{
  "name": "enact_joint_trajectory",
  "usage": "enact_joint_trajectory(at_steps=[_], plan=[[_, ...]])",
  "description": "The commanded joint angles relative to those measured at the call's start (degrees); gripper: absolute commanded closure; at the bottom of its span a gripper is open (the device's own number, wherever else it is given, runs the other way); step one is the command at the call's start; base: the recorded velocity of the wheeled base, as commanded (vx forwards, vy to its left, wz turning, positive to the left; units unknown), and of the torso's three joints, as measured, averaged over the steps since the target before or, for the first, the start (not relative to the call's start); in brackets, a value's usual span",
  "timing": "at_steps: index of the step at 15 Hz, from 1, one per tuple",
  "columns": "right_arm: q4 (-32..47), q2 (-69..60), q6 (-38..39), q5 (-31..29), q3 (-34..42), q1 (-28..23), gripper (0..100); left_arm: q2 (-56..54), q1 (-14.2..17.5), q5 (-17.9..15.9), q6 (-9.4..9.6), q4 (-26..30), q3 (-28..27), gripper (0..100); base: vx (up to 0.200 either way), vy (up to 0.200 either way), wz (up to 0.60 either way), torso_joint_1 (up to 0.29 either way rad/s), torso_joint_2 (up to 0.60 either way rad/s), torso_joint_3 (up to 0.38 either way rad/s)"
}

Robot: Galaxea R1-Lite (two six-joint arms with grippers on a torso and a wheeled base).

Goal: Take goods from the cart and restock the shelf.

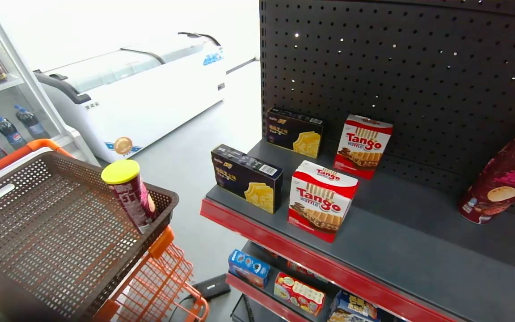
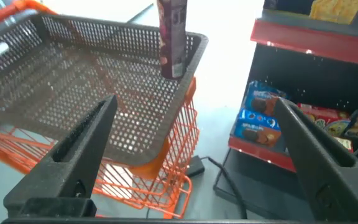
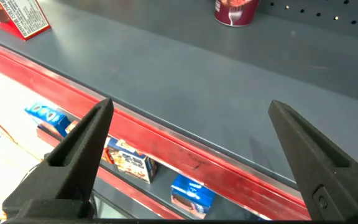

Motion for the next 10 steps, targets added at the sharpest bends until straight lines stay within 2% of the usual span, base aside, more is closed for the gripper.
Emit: enact_joint_trajectory(at_steps=[1, 2, 4, 6, 7, 8, 9, 10], plan=[[0.00, 0.06, 0.01, 0.01, 0.00, 0.04, 0, 9.32, -0.20, -0.28, 1.82, 4.17, -10.74, 0, 0.000, 0.000, 0.00, 0.000, 0.00, 0.000], [0.00, 0.06, 0.01, 0.01, 0.00, 0.04, 0, 17.32, -0.46, -0.28, 0.94, 4.96, -15.93, 0, 0.000, 0.000, 0.00, 0.000, 0.00, 0.000], [0.00, 0.06, 0.01, 0.01, 0.00, 0.04, 0, 26.37, -0.82, -0.11, 1.03, 3.12, -17.33, 0, 0.000, 0.000, 0.00, 0.000, 0.00, 0.000], [0.00, 0.06, 0.01, 0.01, 0.00, 0.04, 0, 40.61, 1.38, 0.16, 0.94, -10.24, -16.10, 0, 0.000, 0.000, 0.00, 0.000, 0.00, 0.000], [0.00, 0.06, 0.01, 0.01, 0.00, 0.04, 0, 45.79, 4.46, 0.07, 1.03, -14.73, -15.84, 0, 0.000, 0.000, 0.00, 0.000, 0.00, 0.000], [0.00, 0.06, 0.01, 0.01, 0.00, 0.04, 0, 50.01, 4.63, 0.16, 1.12, -18.15, -15.66, 0, 0.000, 0.000, 0.00, 0.000, 0.00, 0.000], [0.00, 0.06, 0.01, 0.01, 0.00, 0.04, 0, 54.76, 2.44, 0.07, 0.50, -22.55, -15.40, 0, 0.000, 0.000, 0.00, 0.000, 0.00, 0.000], [0.00, 0.06, 0.01, 0.01, 0.00, 0.04, 0, 56.60, 2.00, 0.24, 0.42, -23.78, -15.22, 0, 0.000, 0.000, 0.00, 0.000, 0.00, 0.000]])
